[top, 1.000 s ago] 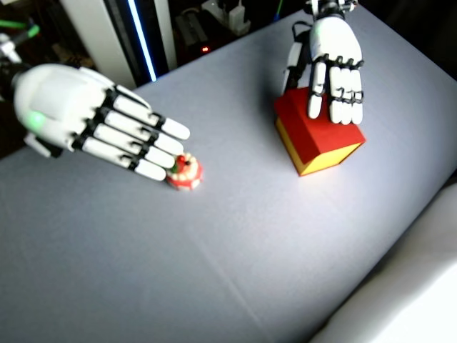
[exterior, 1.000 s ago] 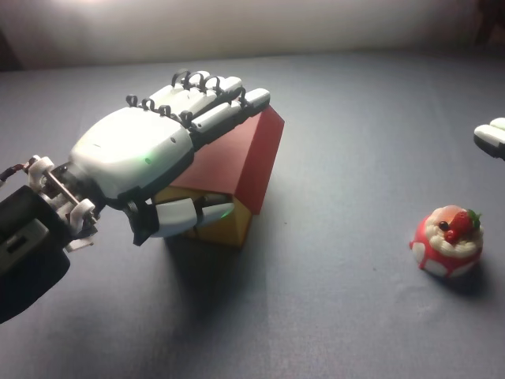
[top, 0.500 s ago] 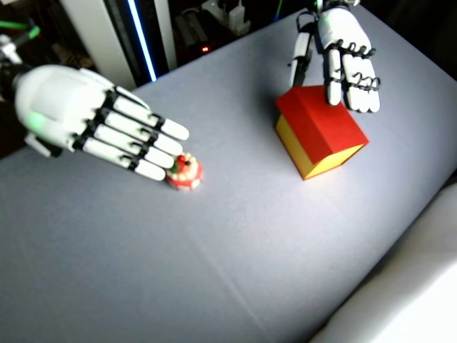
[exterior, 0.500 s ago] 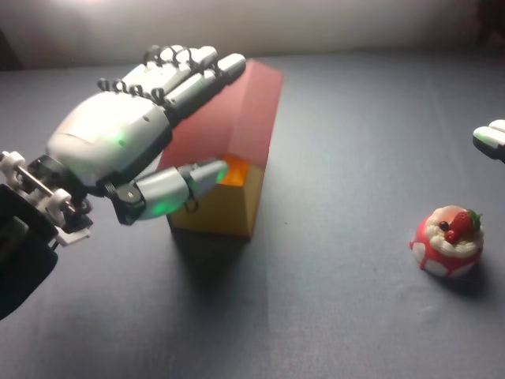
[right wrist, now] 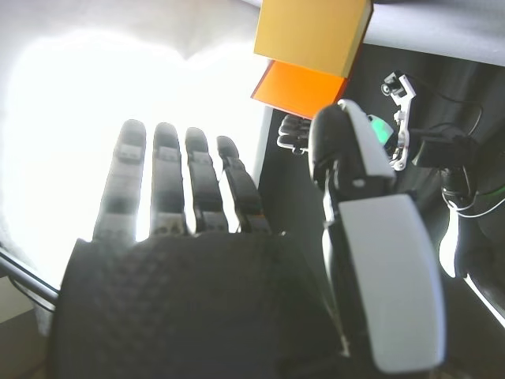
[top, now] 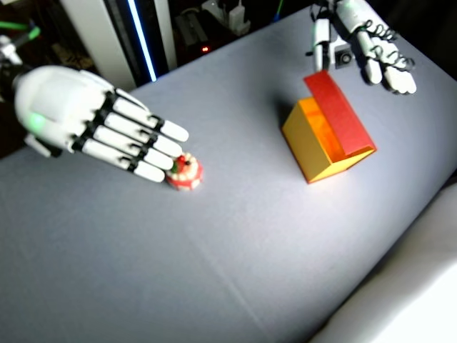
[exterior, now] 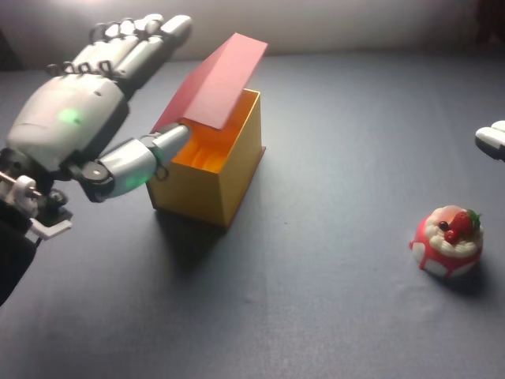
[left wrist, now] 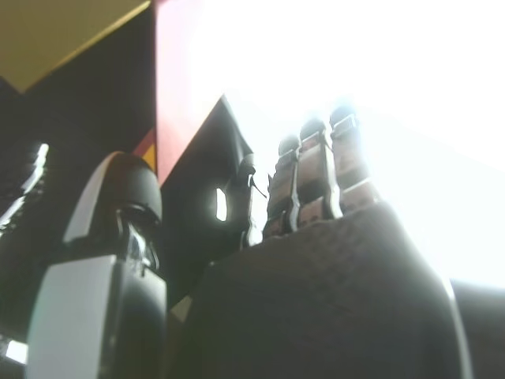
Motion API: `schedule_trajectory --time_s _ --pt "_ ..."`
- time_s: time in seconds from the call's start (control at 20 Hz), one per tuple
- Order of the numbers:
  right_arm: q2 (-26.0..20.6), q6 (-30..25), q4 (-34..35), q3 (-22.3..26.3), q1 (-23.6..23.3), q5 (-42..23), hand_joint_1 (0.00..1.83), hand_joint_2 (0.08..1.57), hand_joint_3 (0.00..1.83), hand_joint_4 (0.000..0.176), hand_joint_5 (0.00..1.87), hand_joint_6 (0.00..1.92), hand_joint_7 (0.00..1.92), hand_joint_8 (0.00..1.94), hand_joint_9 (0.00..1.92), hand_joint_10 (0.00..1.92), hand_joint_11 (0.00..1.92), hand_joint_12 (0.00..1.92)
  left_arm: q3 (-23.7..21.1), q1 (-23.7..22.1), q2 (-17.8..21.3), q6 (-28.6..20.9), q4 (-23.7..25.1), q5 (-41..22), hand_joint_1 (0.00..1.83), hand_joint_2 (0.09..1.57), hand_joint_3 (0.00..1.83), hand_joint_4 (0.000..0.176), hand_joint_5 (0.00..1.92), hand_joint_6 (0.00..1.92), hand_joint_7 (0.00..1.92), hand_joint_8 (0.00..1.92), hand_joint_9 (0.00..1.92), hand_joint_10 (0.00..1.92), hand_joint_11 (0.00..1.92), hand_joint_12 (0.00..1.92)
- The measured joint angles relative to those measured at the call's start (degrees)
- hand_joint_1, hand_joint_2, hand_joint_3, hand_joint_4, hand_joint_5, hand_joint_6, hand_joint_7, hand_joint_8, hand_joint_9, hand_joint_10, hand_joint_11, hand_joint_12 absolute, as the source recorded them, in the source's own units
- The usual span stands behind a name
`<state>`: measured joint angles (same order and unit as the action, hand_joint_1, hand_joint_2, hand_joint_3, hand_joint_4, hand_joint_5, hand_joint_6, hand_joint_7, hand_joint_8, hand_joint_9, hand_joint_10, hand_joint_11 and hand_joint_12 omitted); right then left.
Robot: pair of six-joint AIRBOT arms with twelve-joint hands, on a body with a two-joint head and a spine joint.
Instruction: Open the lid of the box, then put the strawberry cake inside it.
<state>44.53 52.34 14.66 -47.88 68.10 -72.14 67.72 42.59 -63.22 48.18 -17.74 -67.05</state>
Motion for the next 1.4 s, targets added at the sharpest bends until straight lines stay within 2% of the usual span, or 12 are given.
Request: schedule_trajectory --time_s 0.1,0.15,0.2,0.4,0.6,0.75,0.9,1.15,1.2,1.25,1.35,1.4 --pt "0.0 0.0 0.2 0.0 0.0 0.0 0.57 1.32 0.0 0.0 0.0 0.0 0.0 0.0 0.0 0.0 0.0 0.0 0.0 0.4 0.2 0.0 -1.6 -1.7 0.28 1.4 0.01 0.134 0.0 0.0 0.0 0.0 0.0 0.0 0.0 0.0" --pt "0.0 0.0 0.2 0.0 0.1 -0.1 0.57 1.31 0.0 0.0 0.0 0.0 0.0 0.0 0.0 0.0 0.0 0.0 0.2 0.5 0.3 -0.5 -2.4 -3.0 0.23 1.39 0.01 0.168 0.0 0.0 0.0 0.0 0.0 0.0 0.0 0.0" --pt "0.0 0.0 0.4 0.0 0.3 -0.2 0.56 1.32 0.0 0.0 0.0 0.0 0.0 0.0 0.0 0.0 0.0 0.0 0.5 0.5 0.3 -0.8 -3.0 -3.8 0.19 1.39 0.01 0.174 0.0 0.0 0.0 0.0 0.0 0.0 0.0 0.0" --pt "0.1 0.0 0.6 0.0 0.4 -0.4 0.57 1.32 0.0 0.0 0.0 0.0 0.0 0.0 0.0 0.0 0.0 0.0 1.6 0.5 1.0 -1.3 -7.0 -5.1 0.21 1.4 0.01 0.176 0.0 0.0 0.0 0.0 0.0 0.0 0.0 0.0" --pt "0.1 -0.1 0.6 0.0 0.4 -0.4 0.56 1.32 0.0 0.0 0.0 0.0 0.0 0.0 0.0 0.0 0.0 0.0 2.6 2.6 2.9 -1.4 -12.9 -4.3 0.42 1.42 0.0 0.172 0.0 0.0 0.0 0.0 0.0 0.0 0.0 0.0" --pt "0.1 -0.2 0.6 0.0 0.4 -0.4 0.56 1.32 0.0 0.0 0.0 0.0 0.0 0.0 0.0 0.0 0.0 0.0 2.6 4.9 3.9 -1.3 -15.6 -3.2 0.57 1.4 0.0 0.149 0.0 0.0 0.0 0.0 0.0 0.0 0.0 0.0" --pt "0.1 -0.4 0.6 0.0 0.4 -0.4 0.59 1.31 0.0 0.0 0.0 0.0 0.0 0.0 0.0 0.0 0.0 0.0 2.6 5.6 4.2 -1.4 -15.5 -2.0 0.64 1.39 0.0 0.175 0.0 0.0 0.0 0.0 0.0 0.0 0.0 0.0" --pt "0.4 -2.0 -0.1 -0.9 0.7 -0.4 0.58 1.3 0.0 0.0 0.0 0.0 0.0 0.0 0.0 0.0 0.0 0.0 0.5 7.2 6.7 -1.3 -9.0 -2.0 0.73 1.38 0.0 0.162 0.0 0.0 0.0 0.0 0.0 0.0 0.0 0.0" --pt "0.5 -2.6 -0.1 -1.0 0.6 -0.3 0.62 1.28 0.0 0.0 0.0 0.0 0.0 0.0 0.0 0.0 0.0 0.0 -0.5 7.5 7.3 -1.3 -6.5 -2.0 0.74 1.38 0.0 0.139 0.0 0.0 0.0 0.0 0.0 0.0 0.0 0.0" --pt "0.5 -2.7 -0.4 -1.4 0.6 -0.1 0.65 1.26 0.0 0.0 0.0 0.0 0.0 0.0 0.0 0.0 0.0 0.0 -1.2 7.7 7.7 -1.2 -3.8 -1.7 0.76 1.39 0.0 0.14 0.0 0.0 0.0 0.0 0.0 0.0 0.0 0.0" --pt "0.9 -2.8 -0.9 -2.4 -0.7 2.4 0.68 1.22 0.0 0.0 0.0 0.0 0.0 0.0 0.0 0.0 0.0 0.0 -3.5 8.1 9.2 -0.5 3.1 -0.5 0.69 1.39 0.0 0.108 0.0 0.0 0.0 0.0 0.0 0.0 0.0 0.0" --pt "1.0 -2.8 -0.9 -2.8 -1.5 3.7 0.68 1.22 0.0 0.0 0.0 0.0 0.0 0.0 0.0 0.0 0.0 0.0 -4.2 8.3 9.8 -0.4 5.2 -0.4 0.69 1.39 0.0 0.108 0.0 0.0 0.0 0.0 0.0 0.0 0.0 0.0"
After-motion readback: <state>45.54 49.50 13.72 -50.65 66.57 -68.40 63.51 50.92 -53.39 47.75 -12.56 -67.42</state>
